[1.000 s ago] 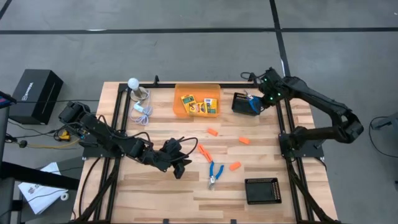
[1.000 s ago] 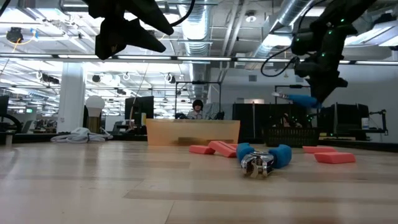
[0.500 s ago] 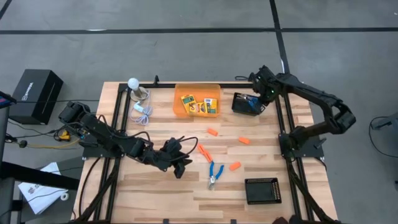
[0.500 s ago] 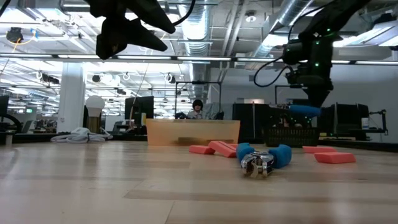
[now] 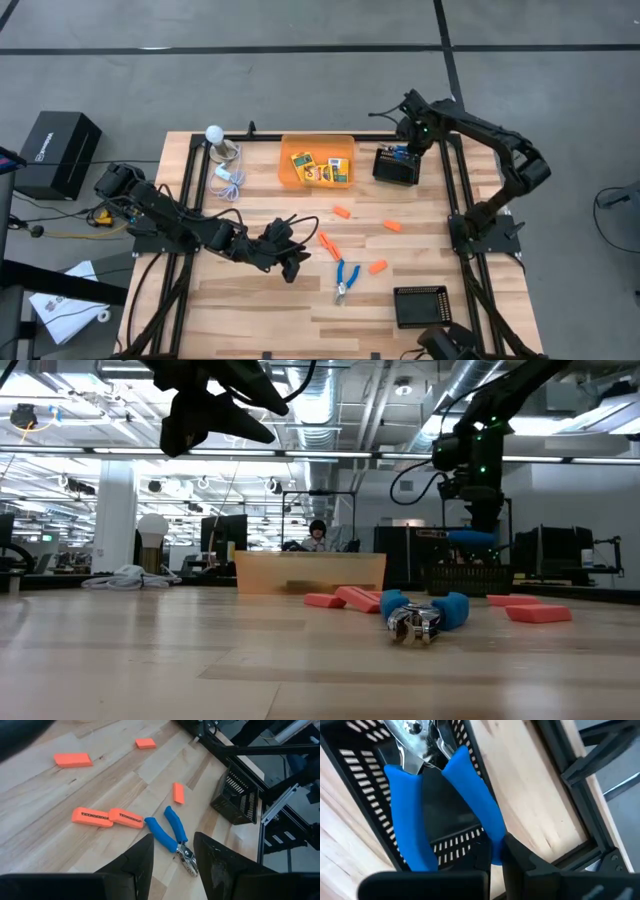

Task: Pick & Place School Supplies
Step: Put the blue hole punch into the top black bin

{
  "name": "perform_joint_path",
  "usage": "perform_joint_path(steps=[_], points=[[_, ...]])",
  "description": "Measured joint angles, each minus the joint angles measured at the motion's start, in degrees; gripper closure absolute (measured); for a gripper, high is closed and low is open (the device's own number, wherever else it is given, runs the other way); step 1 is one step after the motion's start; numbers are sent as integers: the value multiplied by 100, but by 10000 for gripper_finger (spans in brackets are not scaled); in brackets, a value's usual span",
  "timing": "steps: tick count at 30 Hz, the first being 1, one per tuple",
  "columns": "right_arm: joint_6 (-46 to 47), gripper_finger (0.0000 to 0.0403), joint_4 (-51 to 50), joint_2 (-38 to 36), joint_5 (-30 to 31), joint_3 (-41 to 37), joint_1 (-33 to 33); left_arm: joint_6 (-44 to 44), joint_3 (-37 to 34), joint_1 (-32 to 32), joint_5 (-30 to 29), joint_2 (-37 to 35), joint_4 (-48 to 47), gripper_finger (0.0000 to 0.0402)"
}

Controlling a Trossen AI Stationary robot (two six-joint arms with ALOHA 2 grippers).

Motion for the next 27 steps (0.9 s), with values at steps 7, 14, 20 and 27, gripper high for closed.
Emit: perform_joint_path(steps=[7,14,20,27], points=[[-211,392,-136,278,1,33,-43,-17,0,-2,0,0,0,266],[-447,392,-111,341,1,33,-48,-13,0,79,2,0,-2,266],[-532,392,-177,343,-23,33,-129,9,0,128,2,0,-2,266],[-663,392,-286,341,-134,-59,-116,24,0,146,2,0,-2,266]])
